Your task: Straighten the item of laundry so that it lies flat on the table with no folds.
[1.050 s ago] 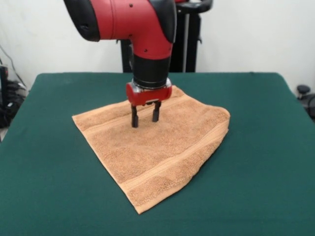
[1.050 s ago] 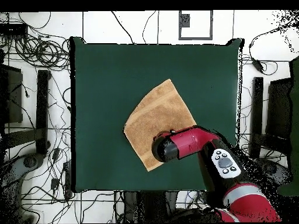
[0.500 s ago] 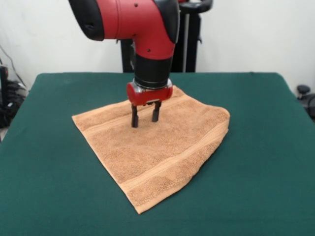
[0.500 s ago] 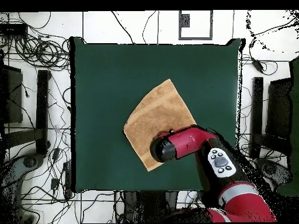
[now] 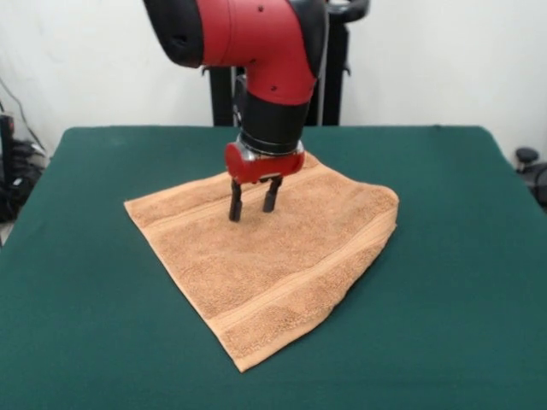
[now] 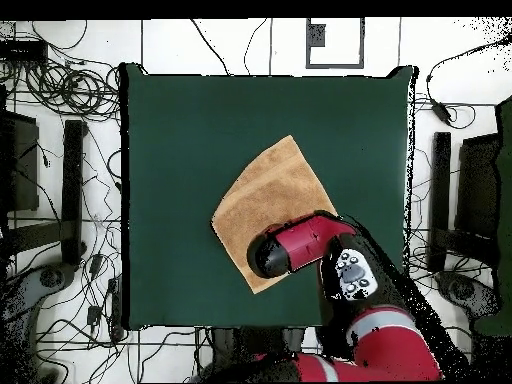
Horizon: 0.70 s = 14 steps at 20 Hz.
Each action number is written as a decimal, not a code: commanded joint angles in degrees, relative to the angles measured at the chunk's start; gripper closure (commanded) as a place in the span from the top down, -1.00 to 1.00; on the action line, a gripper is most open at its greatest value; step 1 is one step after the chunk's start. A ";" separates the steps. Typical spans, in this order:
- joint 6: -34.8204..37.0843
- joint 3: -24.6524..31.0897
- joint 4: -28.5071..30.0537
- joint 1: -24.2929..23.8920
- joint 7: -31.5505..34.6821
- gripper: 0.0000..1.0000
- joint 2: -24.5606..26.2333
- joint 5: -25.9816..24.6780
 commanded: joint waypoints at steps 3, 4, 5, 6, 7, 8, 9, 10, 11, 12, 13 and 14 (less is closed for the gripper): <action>4.40 -15.04 -12.77 2.75 8.84 1.00 16.53 -12.05; 4.05 -15.70 -13.11 3.23 8.88 1.00 16.95 -12.07; 3.73 -16.39 -13.40 3.69 9.04 1.00 17.27 -11.98; 3.41 -17.08 -13.69 4.15 9.19 1.00 17.58 -11.88; 3.16 -17.69 -13.87 4.47 9.16 1.00 17.75 -11.73; 2.97 -18.28 -14.14 4.79 9.15 1.00 18.02 -11.69; 2.86 -19.01 -14.42 5.26 9.34 1.00 18.24 -11.72; 2.82 -19.84 -14.76 5.83 9.72 1.00 18.53 -11.80; 2.62 -20.38 -15.05 6.04 9.49 1.00 18.79 -11.76; 2.43 -20.91 -15.35 6.24 9.25 1.00 19.04 -11.72; 2.30 -21.39 -15.61 6.55 9.32 1.00 19.31 -11.77; 2.21 -21.90 -15.78 6.81 9.35 1.00 19.47 -11.69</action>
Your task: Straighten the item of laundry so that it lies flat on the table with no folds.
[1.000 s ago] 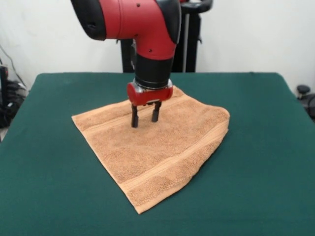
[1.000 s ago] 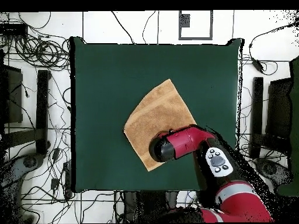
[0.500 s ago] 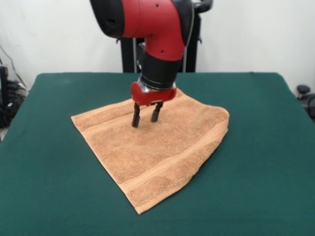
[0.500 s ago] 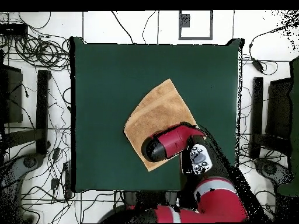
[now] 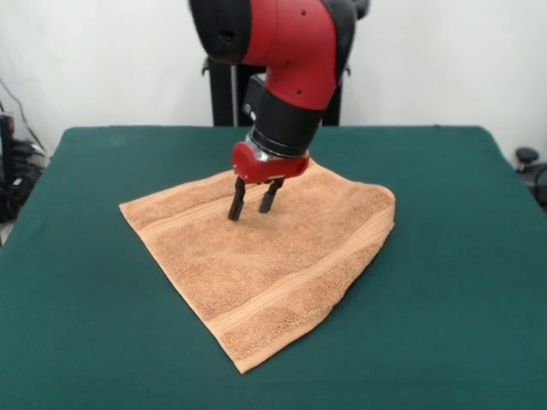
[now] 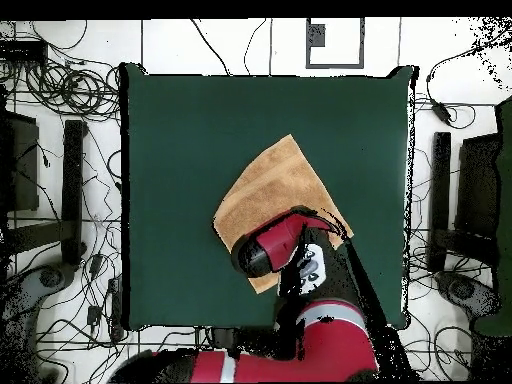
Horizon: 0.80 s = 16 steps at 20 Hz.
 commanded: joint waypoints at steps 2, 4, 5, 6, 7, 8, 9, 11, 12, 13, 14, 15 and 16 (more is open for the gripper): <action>1.86 -13.53 -11.87 -3.54 9.86 1.00 17.29 -11.52; 1.59 -14.57 -12.24 -3.08 10.70 1.00 17.73 -10.92; 1.47 -15.10 -12.49 -2.85 11.13 1.00 18.00 -10.62; 1.51 -15.44 -12.74 -2.70 11.06 1.00 18.22 -10.55; 1.54 -15.80 -12.99 -2.44 10.87 1.00 18.43 -10.76; 1.38 -16.03 -13.19 -2.39 10.32 1.00 18.63 -11.02; 1.71 -16.36 -13.49 -1.89 9.40 1.00 18.88 -11.85; 1.32 -17.20 -13.87 -1.21 9.21 1.00 19.40 -12.60; 1.07 -17.70 -13.98 -0.83 9.49 1.00 19.67 -12.63; 0.82 -18.19 -14.10 -0.45 9.77 1.00 19.94 -12.65; 0.08 -19.12 -14.33 0.19 11.25 1.00 20.41 -12.80; -0.65 -20.05 -14.56 0.84 12.73 1.00 20.89 -12.94; -1.93 -21.60 -14.93 1.93 15.41 1.00 21.68 -13.41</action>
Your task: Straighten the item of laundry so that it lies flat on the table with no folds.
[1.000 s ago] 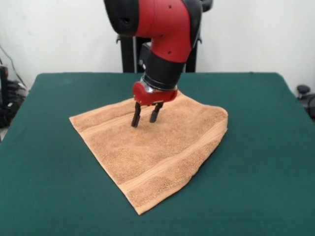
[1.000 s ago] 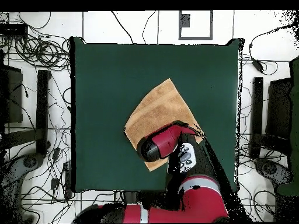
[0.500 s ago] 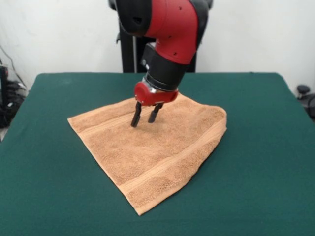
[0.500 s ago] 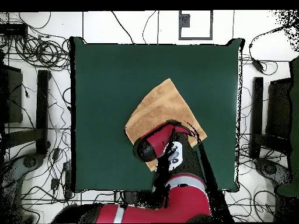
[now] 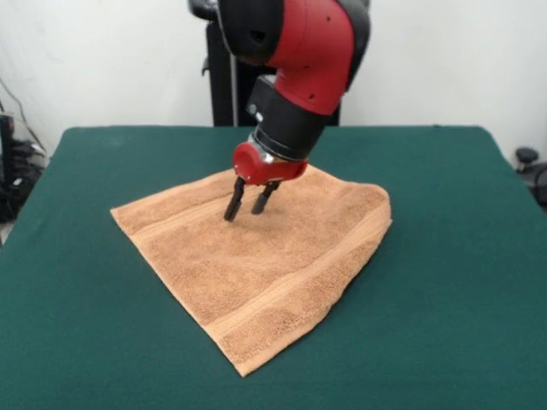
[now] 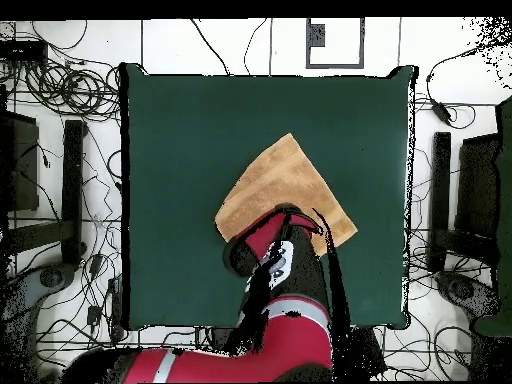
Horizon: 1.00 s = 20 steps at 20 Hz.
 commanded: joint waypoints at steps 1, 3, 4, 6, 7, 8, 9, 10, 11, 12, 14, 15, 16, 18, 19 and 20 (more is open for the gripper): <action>-2.80 -15.72 -11.34 -4.33 16.58 1.00 18.75 -13.51; -4.57 -17.05 -11.39 -3.72 17.73 1.00 19.24 -13.62; -6.01 -17.66 -11.58 -3.42 18.08 1.00 19.77 -14.29; -9.96 -18.84 -12.01 -3.27 18.75 1.00 20.74 -14.99; -11.73 -20.03 -12.60 -2.77 20.21 1.00 22.06 -15.42; -14.30 -20.90 -13.13 -3.13 20.84 1.00 23.03 -15.17; -15.63 -21.65 -13.43 -3.26 21.41 1.00 23.58 -14.61; -16.79 -22.15 -13.51 -3.93 21.59 1.00 23.80 -13.39; -17.58 -22.67 -13.94 -4.26 22.00 1.00 24.49 -12.22; -17.09 -22.39 -14.23 -4.79 20.82 1.00 24.68 -11.17; -16.86 -22.03 -14.04 -5.22 18.81 1.00 24.56 -9.60; -16.72 -21.87 -13.88 -5.30 18.06 1.00 24.50 -8.83; -16.43 -21.18 -13.16 -5.52 16.82 1.00 23.65 -8.03; -16.75 -19.43 -10.42 -6.36 14.22 1.00 20.71 -6.97; -18.10 -17.08 -8.04 -8.03 12.00 1.00 17.85 -6.92; -18.92 -11.69 -4.19 -11.81 8.30 1.00 12.68 -7.51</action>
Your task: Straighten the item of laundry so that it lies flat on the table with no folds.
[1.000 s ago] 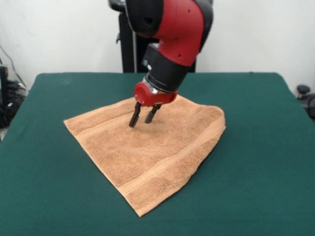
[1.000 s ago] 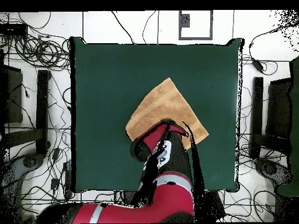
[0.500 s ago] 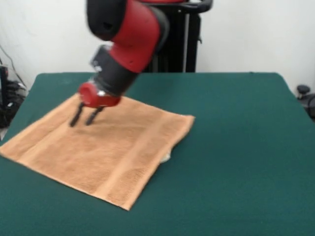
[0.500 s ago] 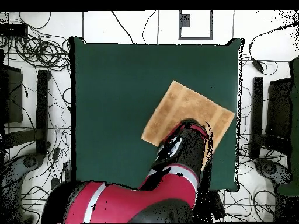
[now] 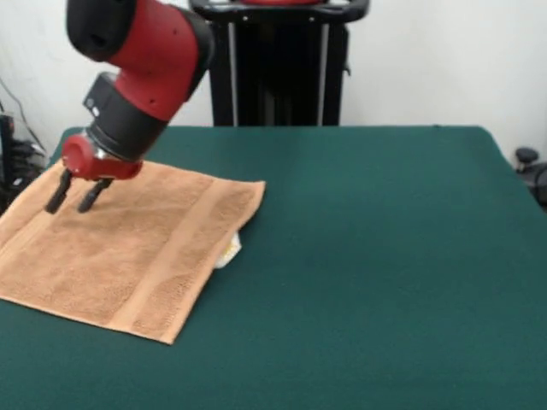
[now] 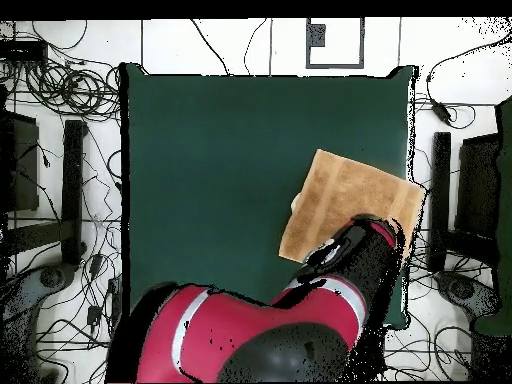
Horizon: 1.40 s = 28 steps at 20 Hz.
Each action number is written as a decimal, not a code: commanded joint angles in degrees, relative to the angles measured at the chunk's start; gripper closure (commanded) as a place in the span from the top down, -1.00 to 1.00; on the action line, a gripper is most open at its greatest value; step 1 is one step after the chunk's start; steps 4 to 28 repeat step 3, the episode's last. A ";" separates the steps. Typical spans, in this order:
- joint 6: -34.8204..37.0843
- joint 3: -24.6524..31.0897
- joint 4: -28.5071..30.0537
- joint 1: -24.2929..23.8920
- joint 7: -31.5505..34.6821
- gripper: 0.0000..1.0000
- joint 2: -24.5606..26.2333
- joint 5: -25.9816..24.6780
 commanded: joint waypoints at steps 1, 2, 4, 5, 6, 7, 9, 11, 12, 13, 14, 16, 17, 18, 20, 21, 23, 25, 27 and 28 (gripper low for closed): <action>-0.49 18.47 12.87 -13.36 -0.59 1.00 -9.33 1.52; 3.00 27.26 18.53 -19.49 -6.43 1.00 -15.11 1.26; 7.19 36.47 24.27 -26.39 -12.68 1.00 -19.61 1.92; 7.19 36.47 24.27 -26.39 -12.68 1.00 -19.61 1.92; 7.19 36.47 24.27 -26.39 -12.68 1.00 -19.61 1.92; 7.19 36.47 24.27 -26.39 -12.68 1.00 -19.61 1.92; 7.19 36.47 24.27 -26.39 -12.68 1.00 -19.61 1.92; 7.19 36.47 24.27 -26.39 -12.68 1.00 -19.61 1.92; 7.19 36.47 24.27 -26.39 -12.68 1.00 -19.61 1.92; 7.19 36.47 24.27 -26.39 -12.68 1.00 -19.61 1.92; 7.19 36.47 24.27 -26.39 -12.68 1.00 -19.61 1.92; 7.19 36.47 24.27 -26.39 -12.68 1.00 -19.61 1.92; 7.19 36.47 24.27 -26.39 -12.68 1.00 -19.61 1.92; 7.19 36.47 24.27 -26.39 -12.68 1.00 -19.61 1.92; 7.19 36.47 24.27 -26.39 -12.68 1.00 -19.61 1.92; 7.19 36.47 24.27 -26.39 -12.68 1.00 -19.61 1.92; 7.19 36.47 24.27 -26.39 -12.68 1.00 -19.61 1.92; 7.19 36.47 24.27 -26.39 -12.68 1.00 -19.61 1.92; 7.19 36.47 24.27 -26.39 -12.68 1.00 -19.61 1.92; 7.19 36.47 24.27 -26.39 -12.68 1.00 -19.61 1.92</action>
